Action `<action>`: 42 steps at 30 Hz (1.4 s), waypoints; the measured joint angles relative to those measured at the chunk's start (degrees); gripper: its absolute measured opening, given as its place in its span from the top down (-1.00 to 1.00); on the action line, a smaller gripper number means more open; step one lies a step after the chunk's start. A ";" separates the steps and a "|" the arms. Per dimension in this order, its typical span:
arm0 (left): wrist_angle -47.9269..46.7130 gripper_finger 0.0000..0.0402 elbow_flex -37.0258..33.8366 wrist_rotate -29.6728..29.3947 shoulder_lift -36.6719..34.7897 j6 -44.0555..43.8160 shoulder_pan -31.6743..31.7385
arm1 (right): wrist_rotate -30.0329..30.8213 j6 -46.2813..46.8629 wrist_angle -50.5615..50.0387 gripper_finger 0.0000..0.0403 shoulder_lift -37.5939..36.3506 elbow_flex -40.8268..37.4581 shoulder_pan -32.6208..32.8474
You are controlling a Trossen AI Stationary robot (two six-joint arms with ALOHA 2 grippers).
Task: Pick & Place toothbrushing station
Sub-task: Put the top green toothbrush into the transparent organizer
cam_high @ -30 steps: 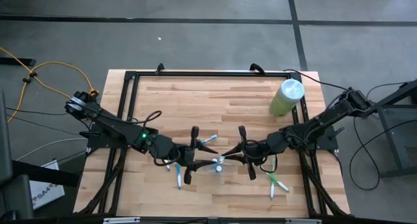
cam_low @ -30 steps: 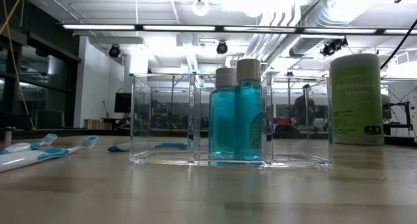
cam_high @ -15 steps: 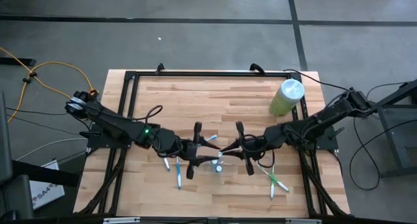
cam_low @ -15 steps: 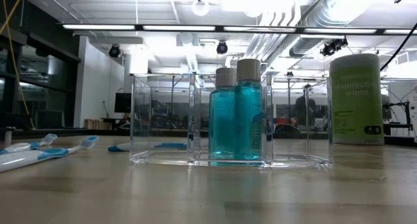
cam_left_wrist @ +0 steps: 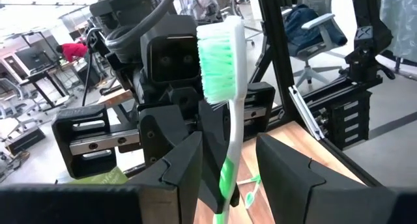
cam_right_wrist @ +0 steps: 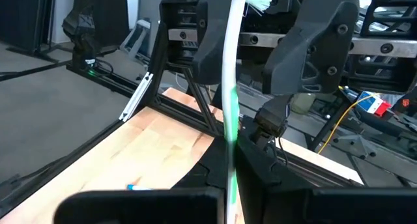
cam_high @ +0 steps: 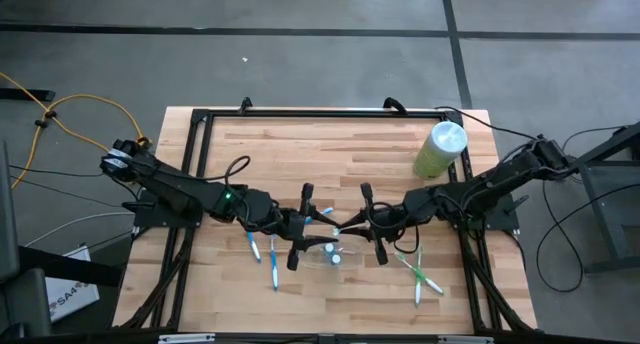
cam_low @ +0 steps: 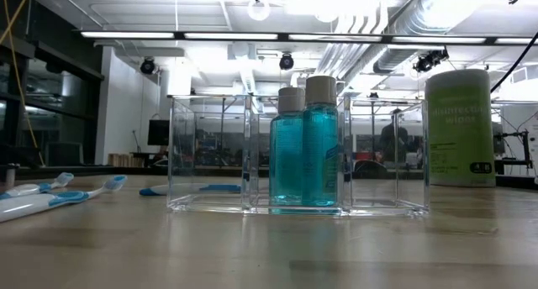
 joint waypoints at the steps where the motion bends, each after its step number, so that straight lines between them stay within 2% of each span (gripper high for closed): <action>1: -0.02 0.31 0.00 0.00 0.00 -0.09 -0.02 | 0.00 -0.11 0.00 0.98 0.00 0.00 0.01; 7: 0.13 0.32 0.00 0.02 0.00 -0.13 -0.02 | 0.00 -1.02 0.49 0.98 0.00 0.00 0.01; 20: 2.66 0.52 0.00 -0.09 1.66 -0.14 1.22 | -0.76 -1.39 0.85 0.98 -0.02 0.00 -1.09; 27: 2.50 0.54 0.00 -0.68 1.64 0.11 1.05 | 2.20 -2.22 0.35 0.98 -0.02 0.00 -1.02; 42: 0.84 0.54 0.00 -3.29 1.64 -0.10 0.66 | 3.26 -2.48 0.33 0.98 -0.02 0.00 -0.93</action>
